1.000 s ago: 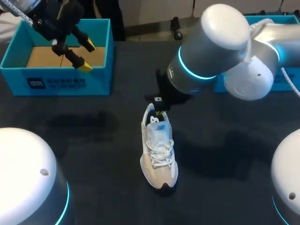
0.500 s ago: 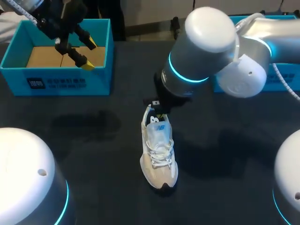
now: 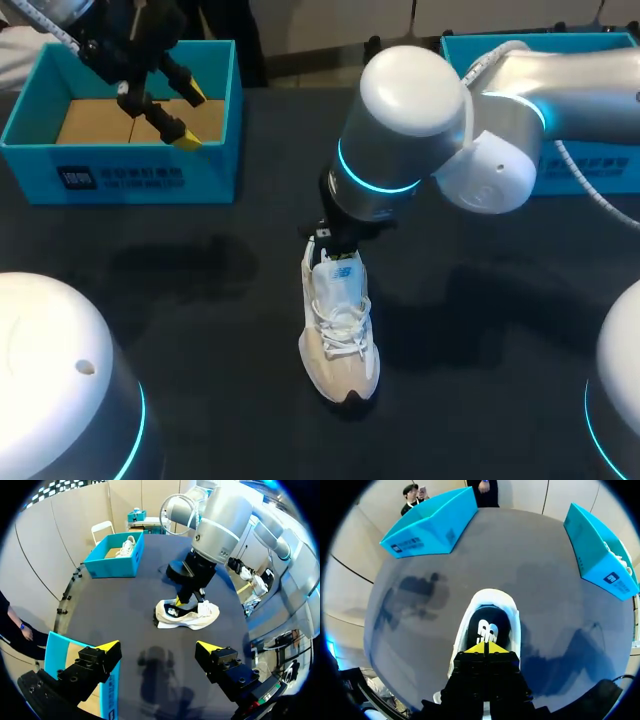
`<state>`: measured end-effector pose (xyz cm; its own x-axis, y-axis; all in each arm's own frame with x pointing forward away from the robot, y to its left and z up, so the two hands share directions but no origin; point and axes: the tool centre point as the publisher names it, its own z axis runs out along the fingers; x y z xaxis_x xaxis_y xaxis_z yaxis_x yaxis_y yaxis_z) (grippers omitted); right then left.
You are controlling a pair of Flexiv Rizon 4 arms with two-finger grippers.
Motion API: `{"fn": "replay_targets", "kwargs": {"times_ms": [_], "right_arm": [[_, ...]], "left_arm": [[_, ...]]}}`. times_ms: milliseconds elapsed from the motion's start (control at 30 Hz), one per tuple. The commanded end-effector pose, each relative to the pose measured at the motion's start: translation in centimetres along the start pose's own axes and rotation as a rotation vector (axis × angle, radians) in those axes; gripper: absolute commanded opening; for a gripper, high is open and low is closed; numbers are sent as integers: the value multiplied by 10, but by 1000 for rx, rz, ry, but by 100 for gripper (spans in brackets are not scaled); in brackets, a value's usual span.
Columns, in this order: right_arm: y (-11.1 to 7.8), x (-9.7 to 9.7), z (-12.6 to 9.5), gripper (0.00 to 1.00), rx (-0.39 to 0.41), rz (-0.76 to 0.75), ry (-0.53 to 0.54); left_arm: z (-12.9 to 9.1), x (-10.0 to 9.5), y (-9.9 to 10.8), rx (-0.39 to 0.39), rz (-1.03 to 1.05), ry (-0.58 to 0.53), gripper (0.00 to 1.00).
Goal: Take the shoe out of the shoebox, open the shoe tongue, remove and reinsert the insole, then place the shoe into the shoebox
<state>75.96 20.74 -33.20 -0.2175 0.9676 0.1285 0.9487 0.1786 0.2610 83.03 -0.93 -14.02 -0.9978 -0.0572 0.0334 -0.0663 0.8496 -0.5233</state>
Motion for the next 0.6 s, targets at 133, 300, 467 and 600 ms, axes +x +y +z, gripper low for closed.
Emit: {"fn": "replay_targets", "kwargs": {"times_ms": [133, 300, 467, 600], "right_arm": [[-2, 2, 10, 0, 22, 1, -14], [-4, 0, 20, 0, 14, 6, -18], [-6, 1, 26, 0, 36, 8, 1], [-8, 3, 30, 0, 63, 1, 21]], "left_arm": [[0, 0, 0, -2, 0, 0, 100], [0, 0, 0, -2, 0, 0, 100], [0, 0, 0, -2, 0, 0, 100], [0, 0, 0, -2, 0, 0, 100]]}}
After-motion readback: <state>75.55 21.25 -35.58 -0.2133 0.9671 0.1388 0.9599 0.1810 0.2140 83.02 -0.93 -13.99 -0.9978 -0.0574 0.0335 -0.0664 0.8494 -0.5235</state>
